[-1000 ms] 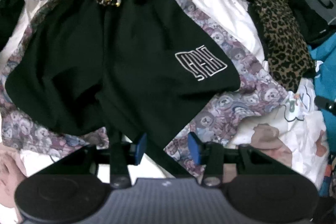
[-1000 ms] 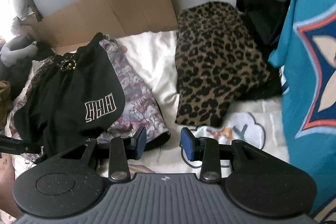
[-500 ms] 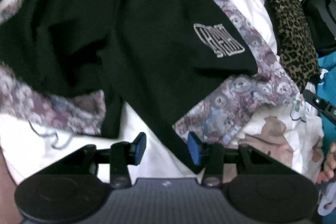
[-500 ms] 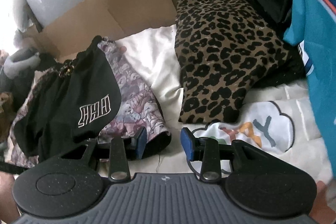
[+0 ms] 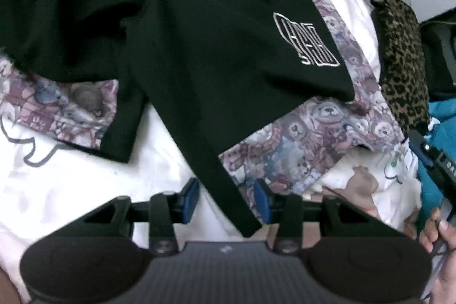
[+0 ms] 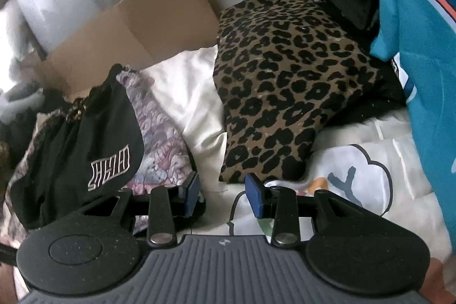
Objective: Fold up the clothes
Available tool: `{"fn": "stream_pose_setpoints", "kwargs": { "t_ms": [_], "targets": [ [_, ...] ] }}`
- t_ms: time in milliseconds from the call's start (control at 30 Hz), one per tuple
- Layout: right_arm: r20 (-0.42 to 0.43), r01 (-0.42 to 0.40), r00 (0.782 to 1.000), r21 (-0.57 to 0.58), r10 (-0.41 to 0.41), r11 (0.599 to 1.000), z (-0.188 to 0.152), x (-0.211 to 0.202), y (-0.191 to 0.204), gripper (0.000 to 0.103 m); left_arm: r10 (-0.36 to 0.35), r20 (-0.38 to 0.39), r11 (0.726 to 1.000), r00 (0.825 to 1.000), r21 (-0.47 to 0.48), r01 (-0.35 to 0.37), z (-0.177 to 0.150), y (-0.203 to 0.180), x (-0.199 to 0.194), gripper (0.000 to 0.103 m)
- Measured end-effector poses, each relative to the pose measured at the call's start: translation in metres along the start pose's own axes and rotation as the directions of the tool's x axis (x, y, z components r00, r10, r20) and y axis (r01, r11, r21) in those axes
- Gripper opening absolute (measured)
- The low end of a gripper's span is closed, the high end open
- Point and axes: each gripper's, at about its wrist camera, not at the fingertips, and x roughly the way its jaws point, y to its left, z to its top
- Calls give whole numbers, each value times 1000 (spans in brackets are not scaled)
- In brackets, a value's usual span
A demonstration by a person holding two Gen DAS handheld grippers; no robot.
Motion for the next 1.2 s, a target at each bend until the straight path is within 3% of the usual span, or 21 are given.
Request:
{"fn": "stream_pose_setpoints", "kwargs": {
  "t_ms": [100,167,200,233,333,633,1067,1200],
  "targets": [
    [-4,-10,1000,22,10,1000,0,4,-2,43,-18,-11,999,1000,-35,17,-1,7,5,45],
    [-8,-16,1000,35,16,999,0,7,-2,43,-26,-13,997,1000,-70,25,0,9,7,39],
    [-10,-19,1000,41,20,999,0,8,-2,43,-25,-18,997,1000,-76,24,0,9,8,31],
    [-12,-22,1000,47,23,999,1,10,-3,43,-30,-32,996,999,-83,27,1,10,9,5],
    [-19,-32,999,66,33,997,1,15,-3,43,-23,-47,993,999,-119,17,6,14,7,3],
    [-71,-53,996,54,57,997,-2,36,8,42,95,-20,992,995,-80,-97,18,22,-16,3],
    [-154,-40,987,72,51,997,-16,58,10,34,140,-8,989,990,-55,-140,25,23,-15,3],
    [-161,-46,986,41,52,998,-17,57,14,14,134,-5,989,991,-56,-134,25,23,-14,3]
  ]
}}
